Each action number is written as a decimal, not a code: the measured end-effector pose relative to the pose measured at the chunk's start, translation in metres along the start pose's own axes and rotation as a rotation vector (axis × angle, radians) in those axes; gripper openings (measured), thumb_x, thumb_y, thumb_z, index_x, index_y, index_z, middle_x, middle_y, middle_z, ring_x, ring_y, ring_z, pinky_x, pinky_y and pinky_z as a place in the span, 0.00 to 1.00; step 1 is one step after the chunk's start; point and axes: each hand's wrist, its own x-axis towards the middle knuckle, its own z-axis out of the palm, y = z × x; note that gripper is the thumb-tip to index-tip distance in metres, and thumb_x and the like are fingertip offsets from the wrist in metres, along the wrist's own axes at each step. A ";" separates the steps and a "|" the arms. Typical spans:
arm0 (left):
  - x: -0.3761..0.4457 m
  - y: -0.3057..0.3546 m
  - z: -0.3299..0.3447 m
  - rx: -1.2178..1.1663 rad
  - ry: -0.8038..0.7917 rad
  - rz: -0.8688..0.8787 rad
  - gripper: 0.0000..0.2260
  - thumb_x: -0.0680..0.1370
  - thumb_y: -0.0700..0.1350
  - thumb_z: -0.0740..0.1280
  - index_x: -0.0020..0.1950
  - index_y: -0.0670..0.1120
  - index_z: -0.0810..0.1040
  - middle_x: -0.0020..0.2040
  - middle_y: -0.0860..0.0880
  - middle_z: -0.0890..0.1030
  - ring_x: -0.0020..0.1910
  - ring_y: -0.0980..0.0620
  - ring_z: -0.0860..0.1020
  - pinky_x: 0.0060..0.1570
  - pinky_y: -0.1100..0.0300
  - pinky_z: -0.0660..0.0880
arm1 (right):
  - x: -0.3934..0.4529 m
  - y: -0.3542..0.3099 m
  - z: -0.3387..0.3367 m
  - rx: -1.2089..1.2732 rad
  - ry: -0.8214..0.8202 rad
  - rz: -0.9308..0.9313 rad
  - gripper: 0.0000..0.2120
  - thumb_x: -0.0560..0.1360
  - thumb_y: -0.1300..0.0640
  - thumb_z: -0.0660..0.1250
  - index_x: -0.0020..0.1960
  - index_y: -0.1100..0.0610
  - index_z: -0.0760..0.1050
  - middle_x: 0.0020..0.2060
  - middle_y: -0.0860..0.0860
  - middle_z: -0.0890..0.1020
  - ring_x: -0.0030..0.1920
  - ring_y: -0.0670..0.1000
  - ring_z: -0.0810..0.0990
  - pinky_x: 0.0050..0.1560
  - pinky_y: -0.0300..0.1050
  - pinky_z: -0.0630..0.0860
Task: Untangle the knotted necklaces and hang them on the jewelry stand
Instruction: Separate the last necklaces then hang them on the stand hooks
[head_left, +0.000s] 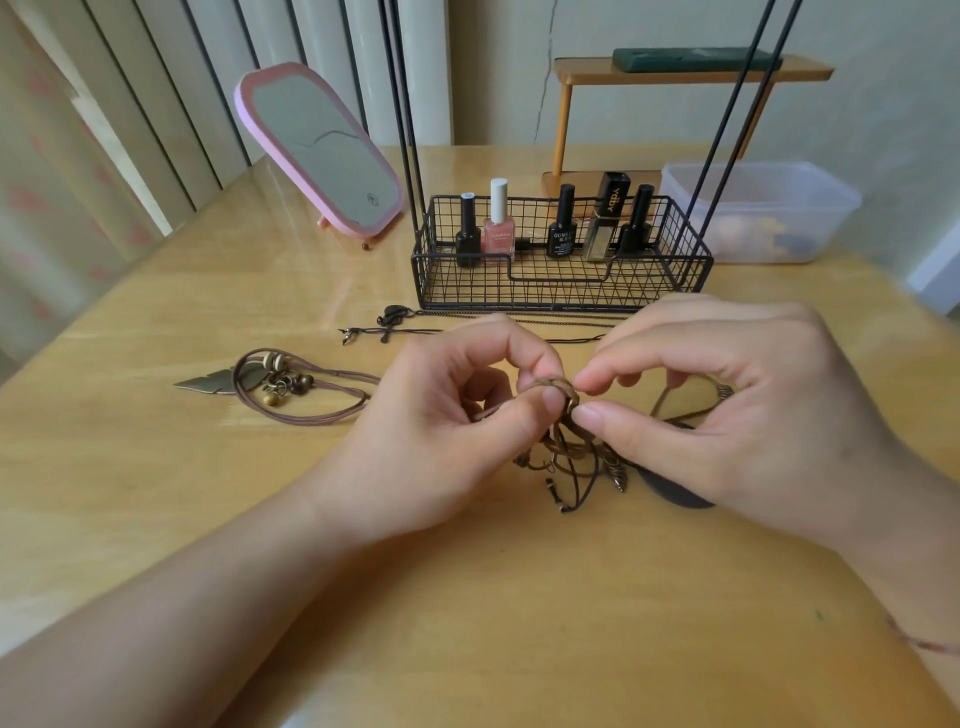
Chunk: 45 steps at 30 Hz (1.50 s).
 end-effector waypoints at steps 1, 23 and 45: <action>0.000 0.000 0.000 -0.016 -0.004 -0.015 0.06 0.75 0.48 0.69 0.44 0.46 0.78 0.38 0.50 0.73 0.31 0.52 0.66 0.30 0.60 0.63 | 0.000 0.000 0.000 -0.017 0.006 -0.006 0.03 0.69 0.59 0.76 0.43 0.55 0.85 0.40 0.47 0.84 0.42 0.50 0.82 0.40 0.44 0.76; 0.003 -0.001 -0.002 -0.033 -0.125 -0.134 0.08 0.74 0.51 0.68 0.45 0.47 0.77 0.39 0.31 0.76 0.30 0.39 0.72 0.31 0.57 0.65 | 0.007 -0.004 -0.003 0.554 -0.210 0.470 0.03 0.64 0.53 0.68 0.35 0.51 0.79 0.33 0.51 0.81 0.34 0.45 0.77 0.32 0.38 0.71; 0.007 0.007 -0.004 -0.450 -0.060 -0.155 0.09 0.77 0.34 0.60 0.51 0.47 0.71 0.37 0.52 0.77 0.27 0.53 0.63 0.27 0.59 0.57 | 0.000 -0.006 0.010 0.301 -0.061 0.299 0.09 0.70 0.53 0.74 0.48 0.51 0.77 0.41 0.45 0.84 0.44 0.53 0.84 0.36 0.51 0.81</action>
